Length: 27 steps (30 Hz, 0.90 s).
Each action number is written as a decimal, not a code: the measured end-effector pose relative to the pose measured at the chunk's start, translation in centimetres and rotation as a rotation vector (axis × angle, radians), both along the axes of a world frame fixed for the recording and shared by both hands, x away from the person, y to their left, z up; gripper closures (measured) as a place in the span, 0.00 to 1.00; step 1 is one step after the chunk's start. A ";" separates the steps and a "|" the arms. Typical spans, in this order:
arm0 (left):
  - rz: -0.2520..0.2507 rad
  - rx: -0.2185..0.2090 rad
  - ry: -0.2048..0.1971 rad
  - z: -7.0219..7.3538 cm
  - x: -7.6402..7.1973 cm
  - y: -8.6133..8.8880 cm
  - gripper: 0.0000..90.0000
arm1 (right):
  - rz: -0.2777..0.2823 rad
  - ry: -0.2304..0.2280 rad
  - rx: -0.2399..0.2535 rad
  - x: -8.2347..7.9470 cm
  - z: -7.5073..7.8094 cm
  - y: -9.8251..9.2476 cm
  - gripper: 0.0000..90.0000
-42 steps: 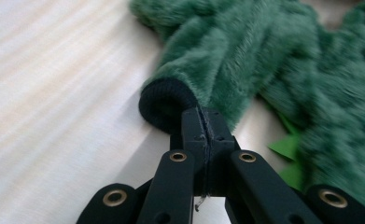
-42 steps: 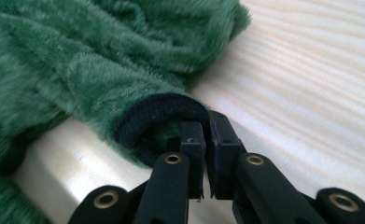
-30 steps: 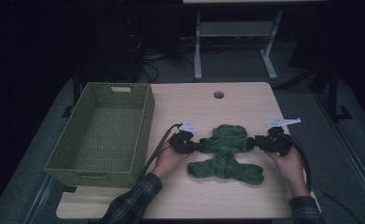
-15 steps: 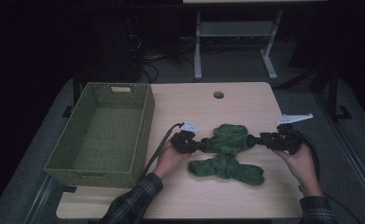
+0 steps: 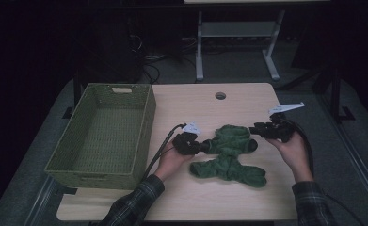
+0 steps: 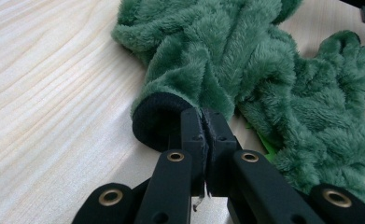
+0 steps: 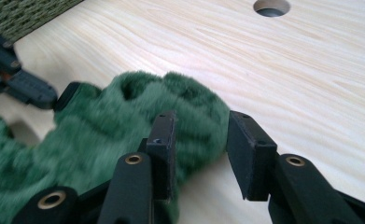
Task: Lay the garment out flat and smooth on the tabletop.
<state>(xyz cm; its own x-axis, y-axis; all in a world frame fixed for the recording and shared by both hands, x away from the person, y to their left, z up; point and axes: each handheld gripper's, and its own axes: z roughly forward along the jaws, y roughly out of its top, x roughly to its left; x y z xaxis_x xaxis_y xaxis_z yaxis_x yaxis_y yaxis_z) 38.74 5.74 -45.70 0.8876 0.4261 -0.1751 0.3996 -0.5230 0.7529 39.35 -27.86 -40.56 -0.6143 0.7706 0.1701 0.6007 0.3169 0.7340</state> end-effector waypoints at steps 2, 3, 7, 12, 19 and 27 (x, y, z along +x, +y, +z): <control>0.000 -0.001 -0.004 0.1 0.0 0.1 0.97 | 0.003 0.014 0.003 0.7 -0.1 0.3 0.69; 0.001 0.000 -0.004 0.1 0.0 0.1 0.94 | 0.002 0.024 -0.007 2.1 -0.4 0.9 0.70; 0.003 -0.002 -0.010 0.2 -0.2 0.0 0.89 | -0.005 0.050 -0.010 4.2 -1.4 1.4 0.72; -0.002 -0.004 -0.012 0.3 -0.2 -0.1 0.86 | 0.001 0.070 -0.019 6.0 -3.1 2.1 0.74; -0.001 0.002 -0.015 0.4 -0.3 -0.1 0.79 | 0.064 0.105 -0.103 6.9 -5.1 3.9 0.75; 0.003 -0.003 -0.018 0.8 -0.4 0.0 0.73 | 0.074 0.109 -0.151 6.9 -5.7 4.5 0.95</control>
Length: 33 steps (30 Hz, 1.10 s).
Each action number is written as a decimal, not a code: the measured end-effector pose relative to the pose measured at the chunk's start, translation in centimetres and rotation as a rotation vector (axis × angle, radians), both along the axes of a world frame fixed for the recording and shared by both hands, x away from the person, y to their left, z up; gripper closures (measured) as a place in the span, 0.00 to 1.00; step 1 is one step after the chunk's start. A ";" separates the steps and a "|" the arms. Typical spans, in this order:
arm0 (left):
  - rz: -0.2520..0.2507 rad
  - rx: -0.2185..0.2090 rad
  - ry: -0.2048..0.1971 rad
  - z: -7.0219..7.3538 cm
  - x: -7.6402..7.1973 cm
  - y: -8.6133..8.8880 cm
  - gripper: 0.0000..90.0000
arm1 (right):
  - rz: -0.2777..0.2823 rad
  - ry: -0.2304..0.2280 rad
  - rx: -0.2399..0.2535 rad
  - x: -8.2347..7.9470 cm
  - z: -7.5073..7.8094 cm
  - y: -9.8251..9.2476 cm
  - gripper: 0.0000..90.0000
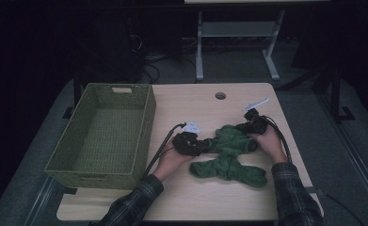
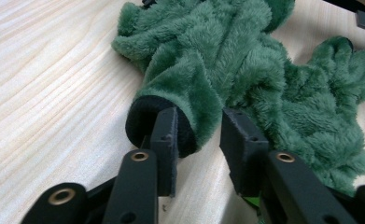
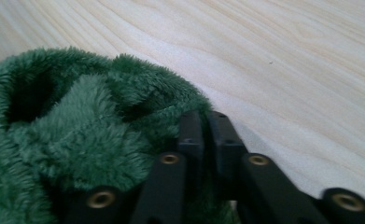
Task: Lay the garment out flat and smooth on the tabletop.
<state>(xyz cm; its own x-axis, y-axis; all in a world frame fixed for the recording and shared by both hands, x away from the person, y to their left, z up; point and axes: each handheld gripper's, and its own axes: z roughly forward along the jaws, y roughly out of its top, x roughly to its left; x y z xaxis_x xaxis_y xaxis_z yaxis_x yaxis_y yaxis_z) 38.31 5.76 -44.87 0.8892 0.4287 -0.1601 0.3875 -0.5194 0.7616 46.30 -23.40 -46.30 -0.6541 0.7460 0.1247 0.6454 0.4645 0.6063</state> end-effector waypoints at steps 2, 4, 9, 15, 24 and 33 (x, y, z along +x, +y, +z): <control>0.004 -0.020 -0.006 0.7 -0.3 0.2 0.69 | -0.007 -0.012 -0.003 0.1 0.1 0.0 0.98; 0.004 -0.039 -0.018 1.4 -0.6 0.3 0.69 | -0.008 -0.021 0.006 0.2 0.4 0.0 0.98; -0.050 -0.085 -0.010 2.3 -1.5 -0.5 0.75 | -0.011 -0.039 0.010 0.5 1.2 0.2 0.98; -0.120 -0.029 -0.053 1.1 -3.1 -4.1 0.68 | -0.005 -0.049 0.009 0.7 1.8 0.2 0.98; -0.156 0.002 -0.109 0.7 -2.3 -6.9 0.65 | -0.002 -0.040 0.012 0.8 1.7 0.4 0.98; -0.172 0.054 -0.035 -1.4 -0.6 -7.5 0.95 | -0.002 -0.032 0.019 1.0 1.3 0.7 0.99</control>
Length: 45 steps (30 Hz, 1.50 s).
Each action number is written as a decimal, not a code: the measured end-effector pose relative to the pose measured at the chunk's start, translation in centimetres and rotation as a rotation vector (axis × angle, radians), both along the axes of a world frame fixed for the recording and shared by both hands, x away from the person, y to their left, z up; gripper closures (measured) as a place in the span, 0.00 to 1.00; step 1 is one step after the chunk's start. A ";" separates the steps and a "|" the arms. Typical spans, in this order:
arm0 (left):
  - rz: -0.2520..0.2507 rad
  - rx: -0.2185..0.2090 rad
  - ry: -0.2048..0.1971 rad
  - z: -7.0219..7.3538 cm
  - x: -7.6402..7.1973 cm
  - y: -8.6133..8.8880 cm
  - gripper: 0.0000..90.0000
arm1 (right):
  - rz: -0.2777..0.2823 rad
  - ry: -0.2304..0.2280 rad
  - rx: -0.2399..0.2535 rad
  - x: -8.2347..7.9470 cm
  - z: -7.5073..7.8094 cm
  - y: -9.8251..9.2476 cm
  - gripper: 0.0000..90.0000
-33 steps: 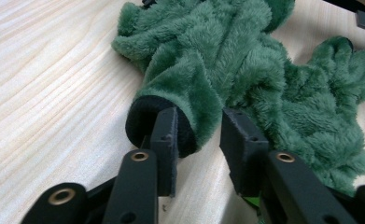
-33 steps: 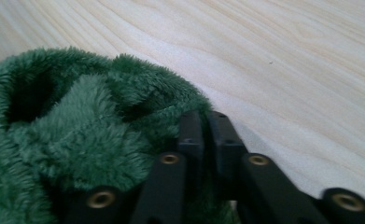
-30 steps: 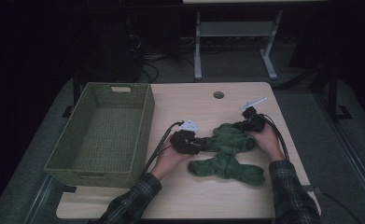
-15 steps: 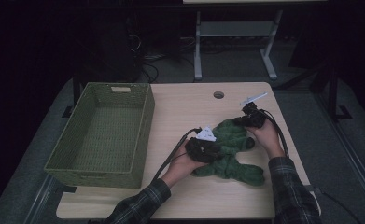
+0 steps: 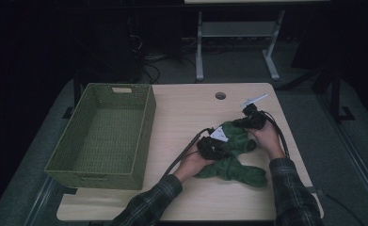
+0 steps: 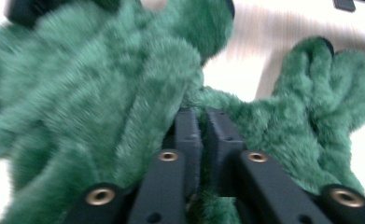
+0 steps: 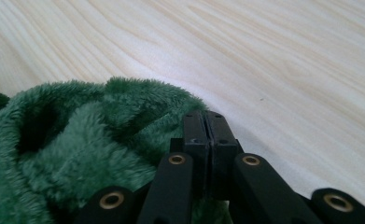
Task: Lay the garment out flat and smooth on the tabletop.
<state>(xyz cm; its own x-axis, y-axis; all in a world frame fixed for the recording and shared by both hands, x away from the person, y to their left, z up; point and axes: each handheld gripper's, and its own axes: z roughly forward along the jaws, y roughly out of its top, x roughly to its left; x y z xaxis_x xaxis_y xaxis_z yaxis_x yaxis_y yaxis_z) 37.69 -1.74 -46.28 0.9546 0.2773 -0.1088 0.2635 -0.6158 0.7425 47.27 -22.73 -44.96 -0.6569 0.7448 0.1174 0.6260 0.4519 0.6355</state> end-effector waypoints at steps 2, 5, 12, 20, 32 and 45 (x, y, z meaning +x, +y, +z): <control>-0.019 0.002 0.019 0.1 -0.4 0.0 0.98 | -0.005 -0.015 0.003 0.2 0.3 0.0 0.99; -0.034 0.013 0.024 0.2 -0.8 0.1 0.98 | -0.014 -0.038 0.015 0.4 0.7 -0.1 0.99; -0.082 0.018 0.048 0.2 -1.4 0.2 0.98 | -0.053 -0.083 0.040 1.7 1.4 0.5 0.99; -0.099 0.019 0.045 0.2 -1.6 0.3 0.98 | -0.114 -0.087 0.037 3.9 1.3 1.3 0.99; 0.003 -0.067 0.046 2.9 -1.1 3.5 0.53 | -0.127 -0.096 0.110 2.3 3.3 0.2 0.63; 0.078 -0.072 0.036 3.5 -3.2 8.2 0.41 | -0.109 -0.121 0.109 -3.3 4.4 -2.1 0.63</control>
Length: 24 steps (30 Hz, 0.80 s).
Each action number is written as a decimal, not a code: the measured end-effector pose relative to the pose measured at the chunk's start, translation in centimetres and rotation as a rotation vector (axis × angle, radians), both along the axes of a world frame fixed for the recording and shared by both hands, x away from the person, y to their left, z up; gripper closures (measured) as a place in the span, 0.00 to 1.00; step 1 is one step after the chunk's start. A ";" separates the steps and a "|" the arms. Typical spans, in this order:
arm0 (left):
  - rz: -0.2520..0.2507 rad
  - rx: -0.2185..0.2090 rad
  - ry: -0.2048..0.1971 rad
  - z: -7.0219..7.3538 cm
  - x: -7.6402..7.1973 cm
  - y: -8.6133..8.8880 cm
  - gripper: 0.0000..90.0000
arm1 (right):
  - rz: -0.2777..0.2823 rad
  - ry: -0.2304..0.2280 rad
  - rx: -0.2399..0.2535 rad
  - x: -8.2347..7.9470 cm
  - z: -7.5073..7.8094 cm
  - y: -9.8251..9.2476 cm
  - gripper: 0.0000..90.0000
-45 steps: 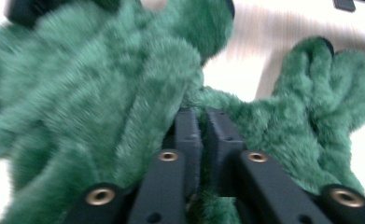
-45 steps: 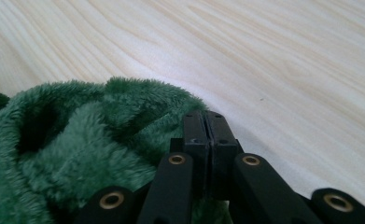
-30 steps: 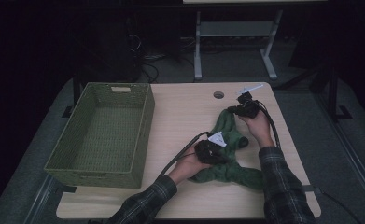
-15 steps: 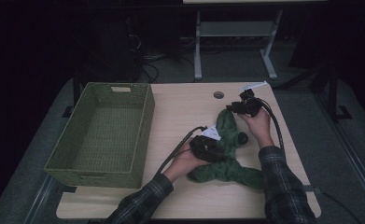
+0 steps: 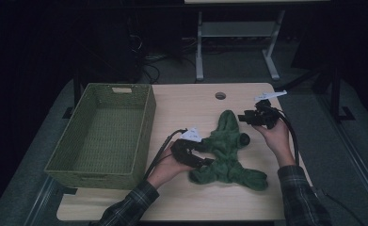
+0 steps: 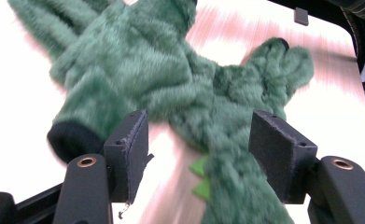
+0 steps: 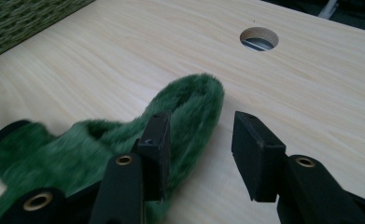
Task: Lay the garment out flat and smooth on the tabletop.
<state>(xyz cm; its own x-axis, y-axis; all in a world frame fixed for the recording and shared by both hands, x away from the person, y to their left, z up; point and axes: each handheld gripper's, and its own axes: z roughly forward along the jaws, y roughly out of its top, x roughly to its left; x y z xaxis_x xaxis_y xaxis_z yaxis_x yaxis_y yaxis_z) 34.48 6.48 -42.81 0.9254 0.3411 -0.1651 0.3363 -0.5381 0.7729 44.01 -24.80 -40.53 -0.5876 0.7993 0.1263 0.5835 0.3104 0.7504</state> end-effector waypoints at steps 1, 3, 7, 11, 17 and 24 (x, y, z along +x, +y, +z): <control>0.009 -0.004 0.000 -0.1 -0.3 0.5 0.40 | 0.001 -0.008 -0.001 -0.6 0.1 -0.2 0.63; 0.019 0.003 -0.002 -0.3 -0.8 1.3 0.38 | 0.001 -0.006 0.005 -1.8 0.2 -0.5 0.63; 0.036 0.019 -0.006 -0.7 -2.4 2.8 0.30 | 0.009 -0.012 0.025 -4.1 0.5 -1.0 0.63; 0.050 0.048 -0.024 -1.1 -3.2 3.5 0.25 | 0.017 -0.013 0.025 -5.3 0.7 -1.0 0.63; 0.057 0.087 -0.022 -2.1 -4.5 4.4 0.20 | 0.027 -0.041 0.051 -7.4 0.7 -1.2 0.63; 0.051 0.146 -0.055 -3.0 -5.7 5.1 0.17 | 0.061 -0.045 0.056 -10.5 0.4 -0.6 0.65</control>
<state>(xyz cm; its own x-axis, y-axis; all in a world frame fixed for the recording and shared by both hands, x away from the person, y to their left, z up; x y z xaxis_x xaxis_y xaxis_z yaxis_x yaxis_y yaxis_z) 28.82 11.56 -45.82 0.9123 0.4050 -0.0602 0.3260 -0.6293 0.7055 33.49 -25.36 -40.15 -0.6412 0.7541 0.1418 0.5300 0.3017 0.7925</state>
